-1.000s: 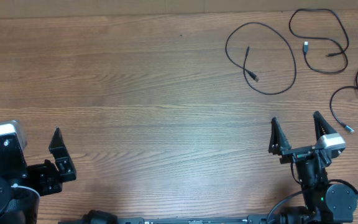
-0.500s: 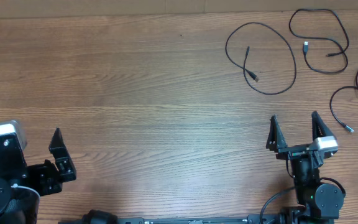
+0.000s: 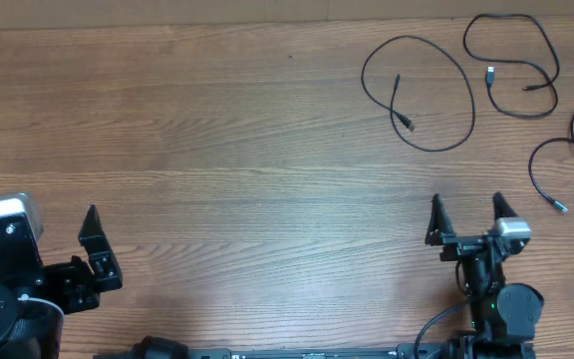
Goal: Untangle cables
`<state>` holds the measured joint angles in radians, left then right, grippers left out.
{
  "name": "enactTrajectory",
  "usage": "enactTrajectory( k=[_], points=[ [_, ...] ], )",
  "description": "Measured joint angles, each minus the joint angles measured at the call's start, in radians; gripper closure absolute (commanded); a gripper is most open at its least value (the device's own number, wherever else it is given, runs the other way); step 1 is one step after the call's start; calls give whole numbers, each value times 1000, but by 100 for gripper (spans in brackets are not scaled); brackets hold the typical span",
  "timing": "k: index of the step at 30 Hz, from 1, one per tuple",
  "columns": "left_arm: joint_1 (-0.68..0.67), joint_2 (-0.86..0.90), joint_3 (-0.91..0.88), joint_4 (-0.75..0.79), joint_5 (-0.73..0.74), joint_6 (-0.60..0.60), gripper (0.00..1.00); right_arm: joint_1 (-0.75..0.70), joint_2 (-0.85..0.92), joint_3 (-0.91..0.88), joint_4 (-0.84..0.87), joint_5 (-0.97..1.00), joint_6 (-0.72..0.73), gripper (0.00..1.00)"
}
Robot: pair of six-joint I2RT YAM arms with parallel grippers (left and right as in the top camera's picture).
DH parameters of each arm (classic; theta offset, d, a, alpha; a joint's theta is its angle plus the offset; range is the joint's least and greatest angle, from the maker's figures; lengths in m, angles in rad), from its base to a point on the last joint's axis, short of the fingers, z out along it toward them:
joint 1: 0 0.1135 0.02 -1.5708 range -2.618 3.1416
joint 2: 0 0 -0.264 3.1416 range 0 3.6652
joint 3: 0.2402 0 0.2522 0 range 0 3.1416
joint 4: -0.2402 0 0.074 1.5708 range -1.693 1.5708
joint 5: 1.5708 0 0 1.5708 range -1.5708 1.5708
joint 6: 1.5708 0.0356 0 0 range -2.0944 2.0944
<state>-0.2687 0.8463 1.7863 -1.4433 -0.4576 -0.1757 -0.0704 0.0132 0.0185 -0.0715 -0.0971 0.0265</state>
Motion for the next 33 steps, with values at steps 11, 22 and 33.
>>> enactTrajectory(
  k=[11,22,33],
  points=[
    [0,0,0,0,0,0,1,51,0,0,-9,0,0,0],
    [0,0,0,0,0,0,1,51,0,0,-11,13,0,0],
    [0,0,0,0,0,0,0,51,0,0,-11,26,0,0]
  ],
)
